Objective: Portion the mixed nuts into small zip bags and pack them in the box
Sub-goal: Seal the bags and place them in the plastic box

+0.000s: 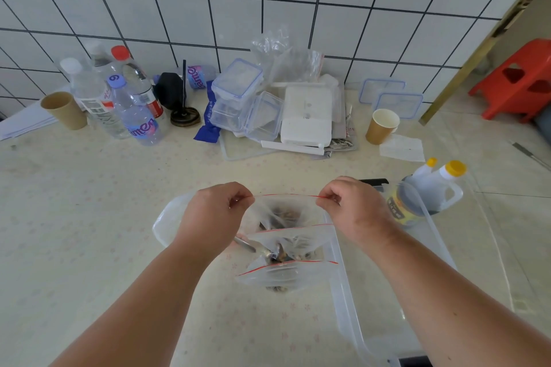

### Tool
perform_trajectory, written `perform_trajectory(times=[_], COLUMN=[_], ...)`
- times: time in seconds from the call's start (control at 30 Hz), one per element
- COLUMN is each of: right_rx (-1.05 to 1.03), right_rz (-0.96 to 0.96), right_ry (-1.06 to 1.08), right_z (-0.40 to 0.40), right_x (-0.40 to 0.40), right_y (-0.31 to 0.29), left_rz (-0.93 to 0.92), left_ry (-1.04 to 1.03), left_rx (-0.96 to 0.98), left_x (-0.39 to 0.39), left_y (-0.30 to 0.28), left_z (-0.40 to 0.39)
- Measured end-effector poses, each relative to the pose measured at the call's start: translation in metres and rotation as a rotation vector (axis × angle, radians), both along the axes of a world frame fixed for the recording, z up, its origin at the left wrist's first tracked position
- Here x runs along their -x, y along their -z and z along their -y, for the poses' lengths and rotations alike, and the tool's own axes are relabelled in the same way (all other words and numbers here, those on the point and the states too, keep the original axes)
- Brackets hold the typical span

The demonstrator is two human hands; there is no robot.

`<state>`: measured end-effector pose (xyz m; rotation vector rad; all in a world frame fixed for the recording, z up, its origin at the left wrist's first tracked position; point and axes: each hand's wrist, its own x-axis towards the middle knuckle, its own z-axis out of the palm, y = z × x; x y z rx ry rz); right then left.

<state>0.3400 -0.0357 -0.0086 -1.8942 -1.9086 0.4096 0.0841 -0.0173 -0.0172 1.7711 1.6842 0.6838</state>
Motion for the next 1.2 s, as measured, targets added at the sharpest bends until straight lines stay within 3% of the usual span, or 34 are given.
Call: perform_trajectory(times=[0.37, 0.7, 0.87, 1.2], right_rx=[0.008, 0.023, 0.038, 0.05], right_rz=[-0.034, -0.047, -0.038, -0.013], right_ry=[0.019, -0.013, -0.045, -0.059], right_z=[0.002, 0.001, 0.0, 0.0], right_x=[-0.002, 0.0, 0.001, 0.0], right_y=[-0.004, -0.011, -0.011, -0.009], left_rz=[-0.113, -0.308, -0.513, -0.517], left_ry=[-0.008, 0.431, 0.574, 0.536], left_rx=[0.041, -0.162, -0.192, -0.208], left_x=[-0.004, -0.064, -0.088, -0.06], left_y=[-0.005, -0.02, -0.023, -0.008], left_z=[0.0, -0.014, -0.025, -0.025])
